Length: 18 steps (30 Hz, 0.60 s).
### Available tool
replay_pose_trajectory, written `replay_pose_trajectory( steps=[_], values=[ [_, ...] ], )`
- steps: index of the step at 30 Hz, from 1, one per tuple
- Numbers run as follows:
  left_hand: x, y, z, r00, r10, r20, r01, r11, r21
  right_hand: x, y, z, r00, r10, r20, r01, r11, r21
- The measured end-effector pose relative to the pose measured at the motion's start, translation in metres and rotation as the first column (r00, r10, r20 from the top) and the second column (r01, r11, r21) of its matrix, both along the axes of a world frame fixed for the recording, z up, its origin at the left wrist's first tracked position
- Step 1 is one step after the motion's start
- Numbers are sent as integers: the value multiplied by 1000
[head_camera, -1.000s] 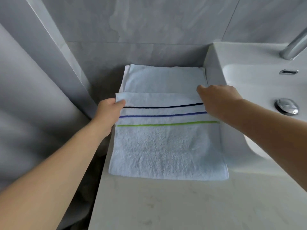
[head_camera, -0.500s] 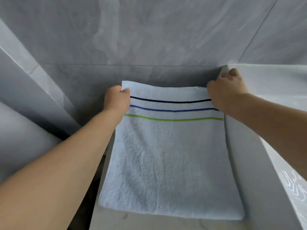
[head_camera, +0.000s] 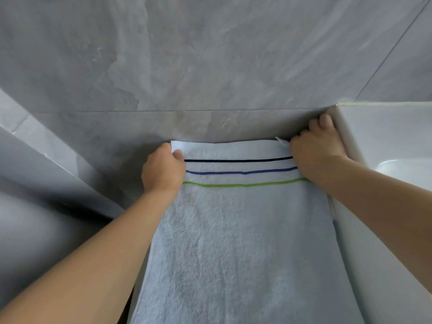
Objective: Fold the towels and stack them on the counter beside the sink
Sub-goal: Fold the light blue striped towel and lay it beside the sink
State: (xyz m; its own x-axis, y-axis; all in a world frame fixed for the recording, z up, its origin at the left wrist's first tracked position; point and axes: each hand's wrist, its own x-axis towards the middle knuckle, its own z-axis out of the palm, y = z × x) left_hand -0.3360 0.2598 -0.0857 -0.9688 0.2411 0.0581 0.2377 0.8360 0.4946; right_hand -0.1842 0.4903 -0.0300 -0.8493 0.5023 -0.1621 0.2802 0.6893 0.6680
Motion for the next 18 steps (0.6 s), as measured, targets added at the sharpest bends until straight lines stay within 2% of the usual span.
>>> replay_pose_trajectory(
  steps=[3, 6, 13, 18],
  values=[
    [11, 3, -6, 995, -41, -96, 31, 994, -109, -3, 1, -6, 1000, -15, -8, 15, 1000, -26],
    [14, 4, -6, 990, -74, -124, 56, 988, -147, -4, 2, -9, 1000, -28, -11, 28, 999, -29],
    [9, 5, 4, 997, 75, 11, -75, 997, -22, -3, 6, -10, 997, 29, -73, -35, 995, -91],
    [7, 8, 8, 992, 119, -30, -119, 993, -13, -2, 6, -13, 999, 32, 8, -31, 997, -74]
  ],
)
